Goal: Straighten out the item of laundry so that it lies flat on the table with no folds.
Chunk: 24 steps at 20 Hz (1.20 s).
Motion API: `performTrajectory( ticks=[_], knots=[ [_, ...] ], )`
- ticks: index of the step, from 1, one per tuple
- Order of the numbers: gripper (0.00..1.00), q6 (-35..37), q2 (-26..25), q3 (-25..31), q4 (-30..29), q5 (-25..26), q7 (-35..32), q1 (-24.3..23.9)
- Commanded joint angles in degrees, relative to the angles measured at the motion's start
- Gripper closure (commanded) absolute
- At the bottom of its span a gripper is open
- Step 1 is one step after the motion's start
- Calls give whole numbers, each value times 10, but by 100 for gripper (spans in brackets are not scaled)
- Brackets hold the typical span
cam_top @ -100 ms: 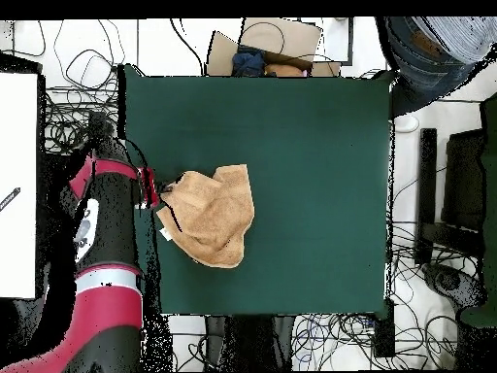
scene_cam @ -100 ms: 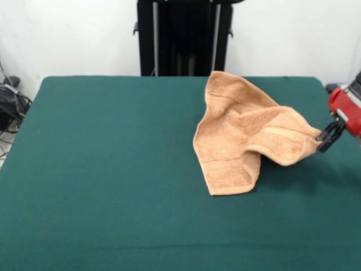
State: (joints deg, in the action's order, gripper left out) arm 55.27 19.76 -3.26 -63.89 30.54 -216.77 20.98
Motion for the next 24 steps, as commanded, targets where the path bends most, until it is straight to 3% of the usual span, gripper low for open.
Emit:
performTrajectory(
  ticks=[1, 10, 19, 20, 24],
  knots=[
    [100, -28, 62, 52, -108, -27, 140, -26],
    [100, -65, 112, 55, -177, -28, 159, -41],
    [100, -79, 111, 44, -182, -8, 148, -27],
    [0, -81, 111, 41, -182, -7, 147, -25],
    [0, -100, 112, 32, -189, 0, 130, -17]
  ],
)
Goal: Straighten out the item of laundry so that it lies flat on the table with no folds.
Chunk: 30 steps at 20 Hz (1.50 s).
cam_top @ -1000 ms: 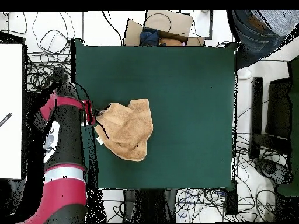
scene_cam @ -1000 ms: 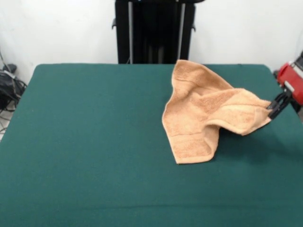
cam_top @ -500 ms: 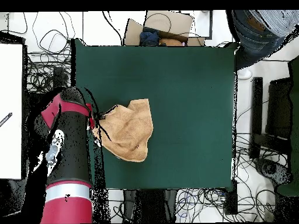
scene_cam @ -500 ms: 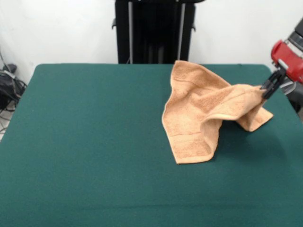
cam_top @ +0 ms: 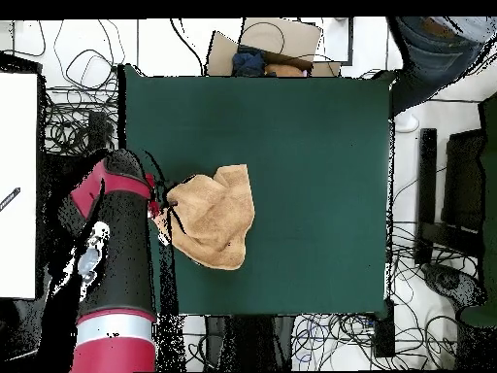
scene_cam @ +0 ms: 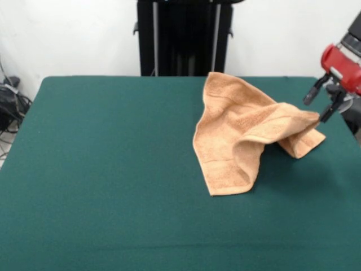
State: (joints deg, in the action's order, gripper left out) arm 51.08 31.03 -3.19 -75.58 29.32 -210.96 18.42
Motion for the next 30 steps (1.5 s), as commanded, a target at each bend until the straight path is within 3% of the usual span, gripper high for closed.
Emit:
performTrajectory(
  ticks=[1, 15, 30],
  knots=[
    [0, -61, 0, 29, -73, 15, 70, 11],
    [0, -73, -4, 5, -78, 22, 47, 35],
    [0, -90, -4, 2, -101, 23, 57, 29]
  ],
)
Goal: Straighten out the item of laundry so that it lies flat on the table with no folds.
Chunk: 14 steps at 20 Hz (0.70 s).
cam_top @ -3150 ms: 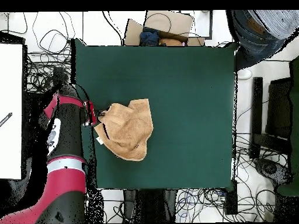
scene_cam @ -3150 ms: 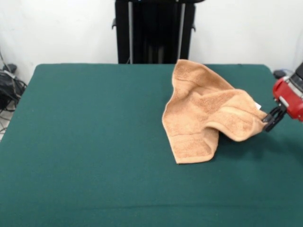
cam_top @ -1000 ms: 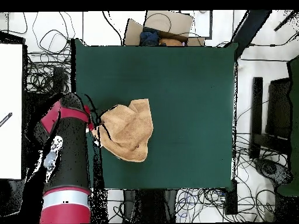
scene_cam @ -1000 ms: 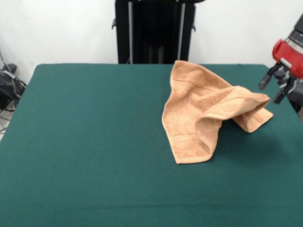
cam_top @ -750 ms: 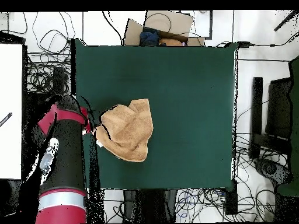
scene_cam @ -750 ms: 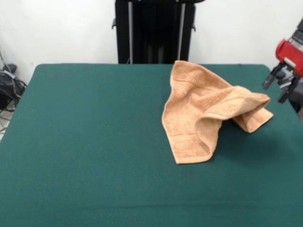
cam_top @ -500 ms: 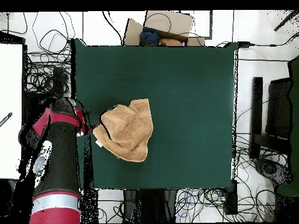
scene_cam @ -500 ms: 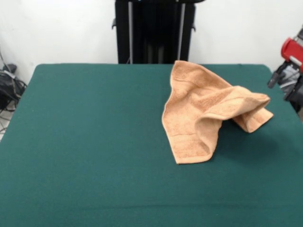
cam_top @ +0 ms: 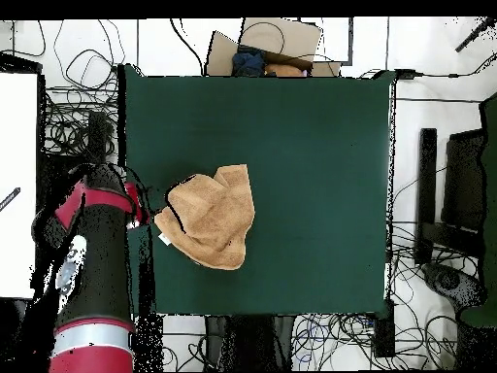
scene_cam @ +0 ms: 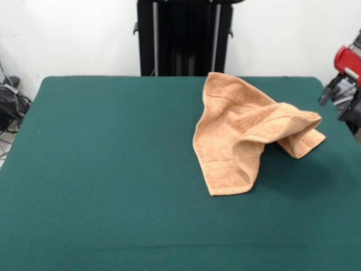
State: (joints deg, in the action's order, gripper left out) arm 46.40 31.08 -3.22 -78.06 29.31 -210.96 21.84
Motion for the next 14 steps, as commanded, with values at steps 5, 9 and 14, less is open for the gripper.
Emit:
performTrajectory(
  ticks=[5, 9, 14],
  knots=[
    [0, -41, 5, 5, -84, 20, 70, -14],
    [0, -38, 10, 6, -89, 19, 76, -19],
    [0, -38, 20, 8, -99, 20, 89, -30]
  ],
)
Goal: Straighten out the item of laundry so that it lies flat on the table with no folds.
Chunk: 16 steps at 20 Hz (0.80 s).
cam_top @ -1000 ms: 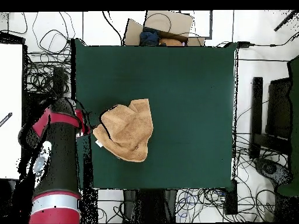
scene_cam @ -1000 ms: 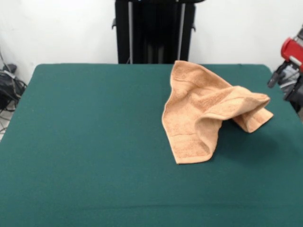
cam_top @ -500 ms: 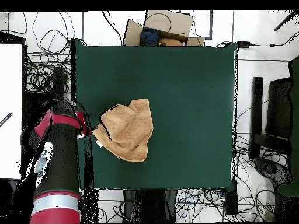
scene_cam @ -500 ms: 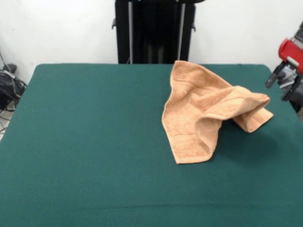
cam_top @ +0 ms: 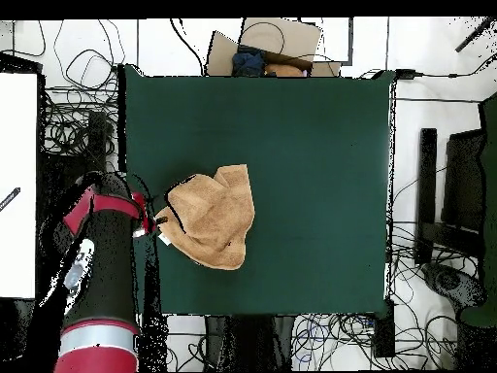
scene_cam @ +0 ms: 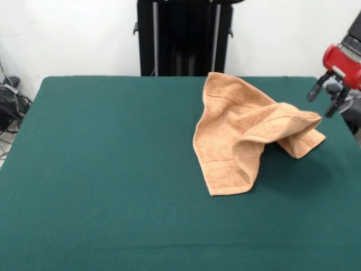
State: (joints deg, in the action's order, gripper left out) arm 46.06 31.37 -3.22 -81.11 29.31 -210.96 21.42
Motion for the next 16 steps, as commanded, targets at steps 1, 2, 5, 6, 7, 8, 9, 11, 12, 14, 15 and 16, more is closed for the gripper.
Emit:
performTrajectory(
  ticks=[1, 2, 5, 6, 7, 8, 9, 11, 12, 14, 15, 16],
  knots=[
    [0, -35, 20, 9, -71, 19, 92, -30],
    [0, -35, 21, 10, -72, 19, 94, -33],
    [0, -36, 21, 13, -72, 21, 99, -42],
    [0, -35, 22, 13, -72, 22, 101, -44],
    [0, -34, 25, 15, -73, 22, 105, -48],
    [0, -33, 27, 17, -74, 21, 109, -52],
    [0, -31, 30, 19, -74, 20, 113, -57],
    [0, -24, 35, 24, -73, 18, 123, -65],
    [0, -20, 37, 26, -72, 16, 127, -69],
    [0, -18, 34, 27, -67, 18, 132, -74],
    [0, -18, 30, 27, -63, 20, 131, -74],
    [0, -18, 25, 27, -60, 23, 131, -75]
  ],
)
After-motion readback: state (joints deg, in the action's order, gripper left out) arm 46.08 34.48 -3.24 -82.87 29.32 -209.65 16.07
